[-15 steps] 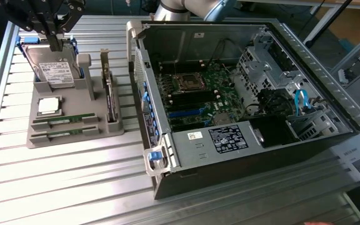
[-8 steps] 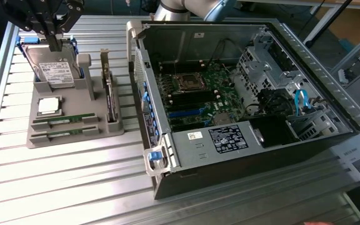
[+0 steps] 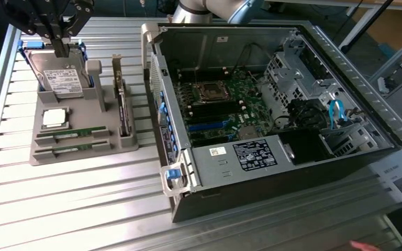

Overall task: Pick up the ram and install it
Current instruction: 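Pick up the ram and move it above insertion slot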

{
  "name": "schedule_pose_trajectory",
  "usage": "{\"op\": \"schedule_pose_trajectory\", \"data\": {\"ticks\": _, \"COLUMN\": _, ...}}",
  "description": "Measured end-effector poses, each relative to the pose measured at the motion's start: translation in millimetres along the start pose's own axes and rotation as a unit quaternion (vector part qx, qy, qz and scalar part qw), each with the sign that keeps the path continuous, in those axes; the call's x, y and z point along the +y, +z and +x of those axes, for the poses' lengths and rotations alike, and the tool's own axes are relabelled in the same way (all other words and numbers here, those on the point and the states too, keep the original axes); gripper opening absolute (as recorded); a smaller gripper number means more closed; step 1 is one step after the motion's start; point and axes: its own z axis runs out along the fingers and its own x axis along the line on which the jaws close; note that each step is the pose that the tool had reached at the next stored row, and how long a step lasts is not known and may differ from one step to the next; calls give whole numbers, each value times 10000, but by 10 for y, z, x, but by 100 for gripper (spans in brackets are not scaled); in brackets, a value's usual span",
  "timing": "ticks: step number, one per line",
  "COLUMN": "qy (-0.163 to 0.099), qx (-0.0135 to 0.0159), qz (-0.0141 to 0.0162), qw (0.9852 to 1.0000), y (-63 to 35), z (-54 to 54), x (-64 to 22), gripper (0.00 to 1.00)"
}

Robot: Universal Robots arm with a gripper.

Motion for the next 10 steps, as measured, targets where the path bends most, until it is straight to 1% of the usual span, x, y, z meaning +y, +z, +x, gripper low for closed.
{"op": "schedule_pose_trajectory", "data": {"ticks": 6, "qy": 0, "qx": 0, "qz": 0, "qw": 10000, "y": 0, "z": 0, "x": 0, "gripper": 10}}
{"op": "schedule_pose_trajectory", "data": {"ticks": 10, "qy": -52, "qx": 3, "qz": -1, "qw": 10000, "y": 0, "z": 0, "x": 0, "gripper": 10}}
